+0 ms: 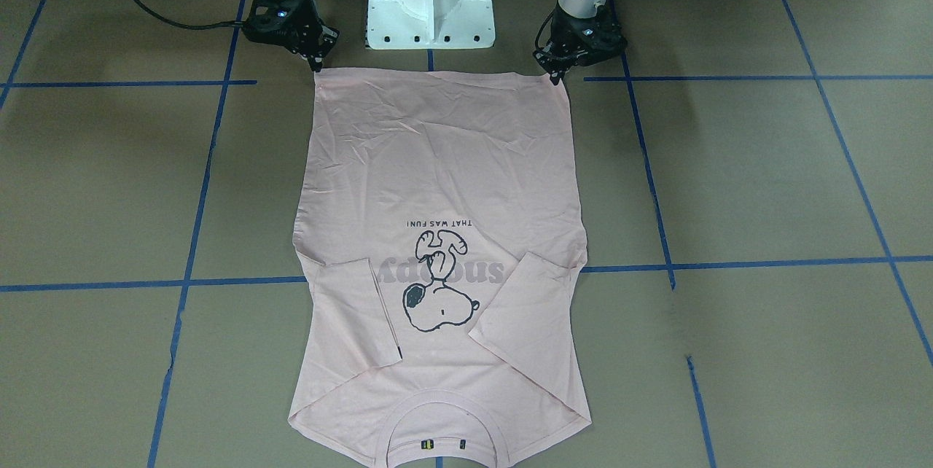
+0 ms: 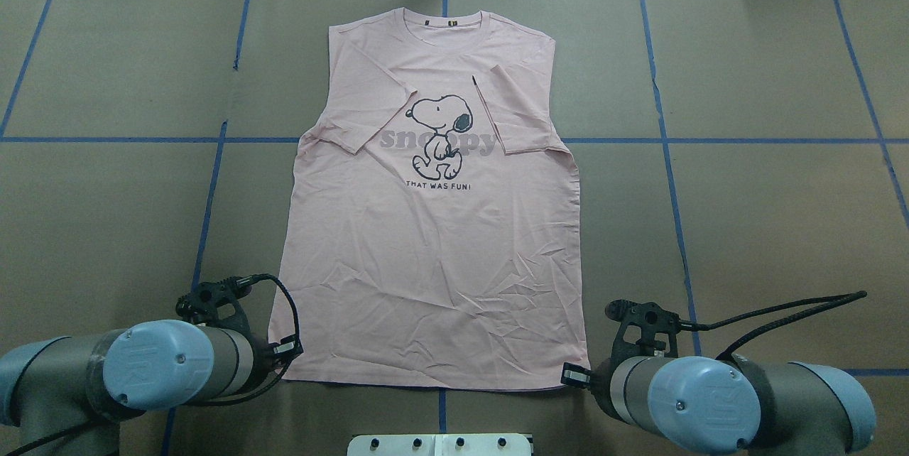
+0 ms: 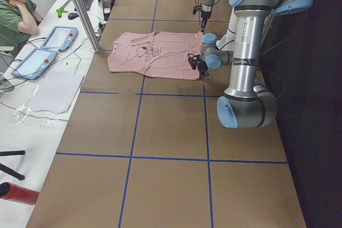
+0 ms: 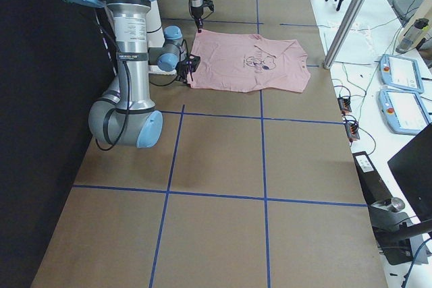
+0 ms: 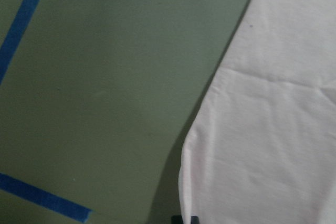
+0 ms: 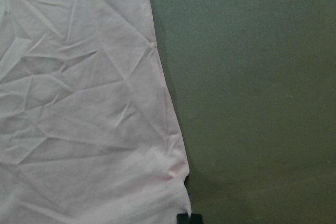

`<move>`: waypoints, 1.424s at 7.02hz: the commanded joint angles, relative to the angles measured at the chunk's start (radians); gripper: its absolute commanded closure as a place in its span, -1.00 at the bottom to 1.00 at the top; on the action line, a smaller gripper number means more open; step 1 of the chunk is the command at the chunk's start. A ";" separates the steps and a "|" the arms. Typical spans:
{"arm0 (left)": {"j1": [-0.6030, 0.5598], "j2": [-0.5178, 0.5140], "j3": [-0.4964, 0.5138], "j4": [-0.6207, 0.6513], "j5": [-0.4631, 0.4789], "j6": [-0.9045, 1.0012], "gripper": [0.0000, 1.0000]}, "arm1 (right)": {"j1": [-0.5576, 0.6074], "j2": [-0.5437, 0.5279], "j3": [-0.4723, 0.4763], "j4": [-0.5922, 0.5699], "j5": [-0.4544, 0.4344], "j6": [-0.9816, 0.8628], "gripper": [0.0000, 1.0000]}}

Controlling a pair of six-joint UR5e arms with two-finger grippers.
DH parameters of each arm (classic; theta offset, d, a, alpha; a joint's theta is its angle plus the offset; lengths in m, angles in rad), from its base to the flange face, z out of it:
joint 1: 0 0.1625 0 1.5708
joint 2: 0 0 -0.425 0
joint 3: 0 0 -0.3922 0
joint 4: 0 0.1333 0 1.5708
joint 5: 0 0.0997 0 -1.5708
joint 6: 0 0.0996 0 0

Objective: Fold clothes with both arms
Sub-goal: 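Grasp both hem corners with the left and right grippers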

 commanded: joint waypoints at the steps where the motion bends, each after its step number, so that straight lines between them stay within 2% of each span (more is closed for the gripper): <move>1: 0.009 -0.008 -0.069 0.071 -0.006 0.010 1.00 | 0.012 -0.070 0.082 0.000 0.031 -0.009 1.00; 3: 0.085 -0.006 -0.191 0.113 -0.006 0.010 1.00 | -0.008 -0.107 0.131 -0.003 0.076 -0.009 1.00; 6: 0.208 -0.008 -0.377 0.245 -0.034 0.001 1.00 | -0.068 -0.223 0.281 -0.006 0.187 -0.009 1.00; 8: 0.204 -0.010 -0.371 0.253 -0.035 0.014 1.00 | -0.039 -0.218 0.283 -0.005 0.186 -0.018 1.00; 10: 0.114 -0.020 -0.348 0.251 -0.031 0.080 1.00 | 0.127 -0.142 0.224 -0.006 0.184 -0.202 1.00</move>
